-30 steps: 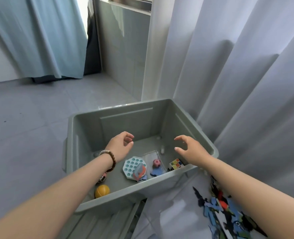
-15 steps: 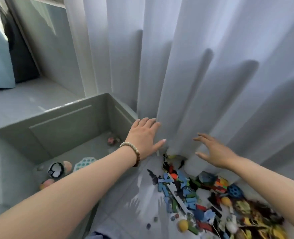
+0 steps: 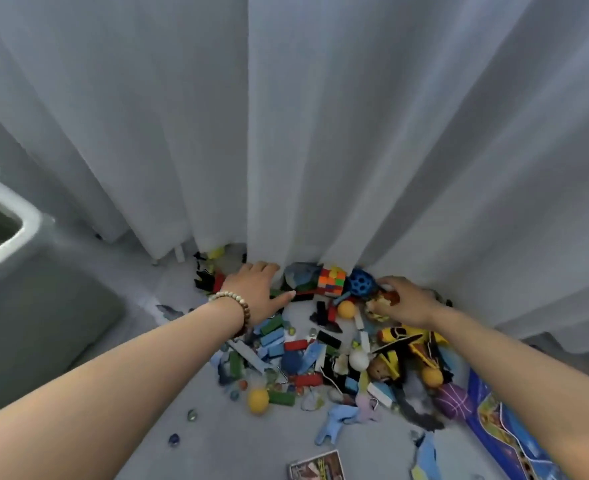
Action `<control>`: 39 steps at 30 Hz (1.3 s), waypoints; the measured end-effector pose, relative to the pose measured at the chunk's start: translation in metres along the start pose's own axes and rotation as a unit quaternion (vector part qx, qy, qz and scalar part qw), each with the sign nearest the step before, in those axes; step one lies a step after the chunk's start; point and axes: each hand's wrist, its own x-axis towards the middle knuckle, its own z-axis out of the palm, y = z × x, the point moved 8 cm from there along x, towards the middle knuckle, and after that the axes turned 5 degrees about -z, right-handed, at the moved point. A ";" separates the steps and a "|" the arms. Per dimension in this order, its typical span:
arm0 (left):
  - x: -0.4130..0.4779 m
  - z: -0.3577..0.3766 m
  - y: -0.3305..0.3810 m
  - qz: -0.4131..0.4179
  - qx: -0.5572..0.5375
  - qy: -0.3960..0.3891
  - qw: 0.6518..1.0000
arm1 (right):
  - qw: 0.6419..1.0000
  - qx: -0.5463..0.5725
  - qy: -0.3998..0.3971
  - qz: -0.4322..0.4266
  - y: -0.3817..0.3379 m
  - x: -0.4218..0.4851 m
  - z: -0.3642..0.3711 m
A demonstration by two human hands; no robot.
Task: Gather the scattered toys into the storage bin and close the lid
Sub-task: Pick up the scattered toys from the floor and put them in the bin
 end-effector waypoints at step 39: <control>0.152 0.131 0.074 0.074 -0.209 -0.080 0.972 | 0.982 -0.161 0.006 -0.104 0.064 0.116 0.066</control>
